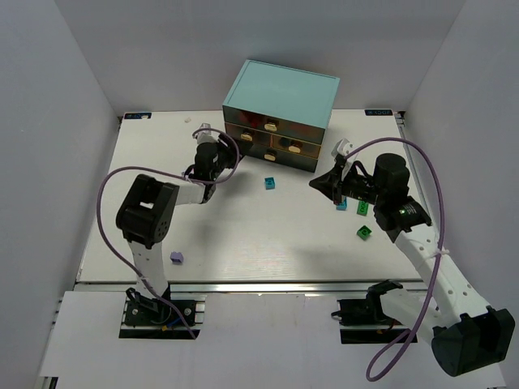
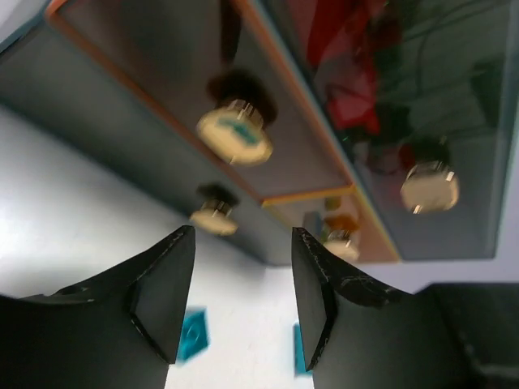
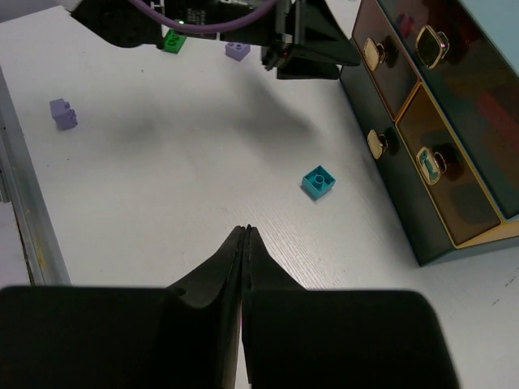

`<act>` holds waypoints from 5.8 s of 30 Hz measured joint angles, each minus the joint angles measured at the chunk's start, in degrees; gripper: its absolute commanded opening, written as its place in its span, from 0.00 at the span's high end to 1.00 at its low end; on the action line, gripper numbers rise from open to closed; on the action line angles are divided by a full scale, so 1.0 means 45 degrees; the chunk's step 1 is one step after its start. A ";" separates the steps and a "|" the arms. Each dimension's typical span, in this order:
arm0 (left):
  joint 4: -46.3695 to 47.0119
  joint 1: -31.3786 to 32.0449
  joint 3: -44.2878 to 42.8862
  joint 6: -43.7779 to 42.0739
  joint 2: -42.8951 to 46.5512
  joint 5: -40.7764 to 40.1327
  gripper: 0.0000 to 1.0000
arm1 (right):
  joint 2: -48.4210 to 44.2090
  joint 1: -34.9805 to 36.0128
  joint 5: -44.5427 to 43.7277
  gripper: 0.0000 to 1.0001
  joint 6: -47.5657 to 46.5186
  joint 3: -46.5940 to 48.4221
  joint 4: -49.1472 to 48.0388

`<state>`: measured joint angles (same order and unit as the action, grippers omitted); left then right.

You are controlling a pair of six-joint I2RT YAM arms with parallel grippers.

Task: Sort the legos into containers by color

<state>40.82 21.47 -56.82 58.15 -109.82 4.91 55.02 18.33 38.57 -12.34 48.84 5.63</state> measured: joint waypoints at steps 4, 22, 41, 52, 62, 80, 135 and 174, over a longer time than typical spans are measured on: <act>0.0806 0.0000 -0.1035 0.0544 -0.1010 -0.0029 0.38 | -0.0141 0.0000 0.0000 1.00 -0.0015 0.0000 0.0044; 0.0019 0.0049 -0.3011 0.1248 -0.2166 0.0000 0.37 | -0.0151 0.0000 -0.0063 1.00 -0.0049 0.0000 0.0058; 0.0000 -0.0228 -0.2254 0.1137 -0.2137 -0.1010 0.41 | -0.0121 0.0000 -0.0146 1.00 -0.0078 0.0000 0.0063; -0.0049 -0.0316 -0.2268 0.1263 -0.2171 -0.0913 0.55 | -0.0029 0.0000 -0.0204 1.00 -0.0214 0.0000 0.0063; 0.1817 -0.0408 -0.1642 0.1763 -0.2191 -0.0525 0.53 | 0.0141 0.0000 -0.0243 1.00 -0.0359 0.0000 0.0087; 0.2312 -0.0452 -0.2312 0.2297 -0.3060 -0.0044 0.41 | 0.0253 0.0000 -0.0296 1.00 -0.0403 0.0000 0.0141; 0.0850 -0.0923 0.3152 0.1651 0.2584 0.0549 0.21 | 0.1661 -0.0015 -0.0175 0.50 -0.2404 -0.0238 0.0471; -1.1298 -0.0636 0.3881 -0.9194 1.7277 -0.3653 0.02 | 0.6659 -0.1248 -0.9437 0.23 -0.0029 -0.0612 0.1855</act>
<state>-10.02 18.61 -39.35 16.78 -32.08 -11.53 84.99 12.71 -3.90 -12.47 46.09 13.98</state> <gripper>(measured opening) 0.976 0.773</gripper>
